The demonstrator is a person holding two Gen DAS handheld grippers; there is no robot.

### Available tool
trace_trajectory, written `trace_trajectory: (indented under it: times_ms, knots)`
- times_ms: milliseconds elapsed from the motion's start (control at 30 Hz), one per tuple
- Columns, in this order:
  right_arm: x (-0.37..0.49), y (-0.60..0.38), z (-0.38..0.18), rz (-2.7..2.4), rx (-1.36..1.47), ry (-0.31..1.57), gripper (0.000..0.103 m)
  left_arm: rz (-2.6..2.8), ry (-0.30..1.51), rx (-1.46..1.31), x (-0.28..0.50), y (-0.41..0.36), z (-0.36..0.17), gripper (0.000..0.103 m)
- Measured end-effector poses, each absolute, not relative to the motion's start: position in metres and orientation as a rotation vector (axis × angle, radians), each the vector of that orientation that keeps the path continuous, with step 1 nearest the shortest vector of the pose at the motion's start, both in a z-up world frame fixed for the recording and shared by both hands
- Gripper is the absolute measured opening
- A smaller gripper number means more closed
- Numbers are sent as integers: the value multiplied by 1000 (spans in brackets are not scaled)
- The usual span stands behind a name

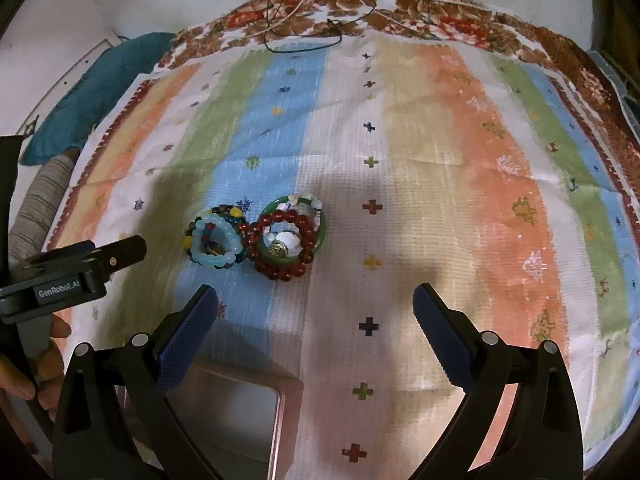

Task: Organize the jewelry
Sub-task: 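Move both tools forward over the bracelet cluster beside the tin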

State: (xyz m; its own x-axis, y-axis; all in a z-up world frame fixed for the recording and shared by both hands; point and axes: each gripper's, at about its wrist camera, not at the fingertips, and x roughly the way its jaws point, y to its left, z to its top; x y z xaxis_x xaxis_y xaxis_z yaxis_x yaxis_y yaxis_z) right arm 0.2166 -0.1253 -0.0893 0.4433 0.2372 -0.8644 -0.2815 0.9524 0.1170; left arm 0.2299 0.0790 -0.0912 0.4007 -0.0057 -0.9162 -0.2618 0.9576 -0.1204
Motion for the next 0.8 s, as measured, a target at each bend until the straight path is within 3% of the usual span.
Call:
trace_trajectory:
  times_ms: [233,533,667,800]
  knots:
    - [232,-120,-103,308,-43,1092,99,160,1188,-273,243,81,-107,97]
    - [245,-115,-119,297,-59,1122,99,160,1235,-246,257,81,-126,89]
    - [250,-111,-123,296,-64,1131,90,146,1244,-239,264,78,-129,85]
    - [254,-108,-129,294,-71,1143,90,140,1258,-225,269,74,-136,81]
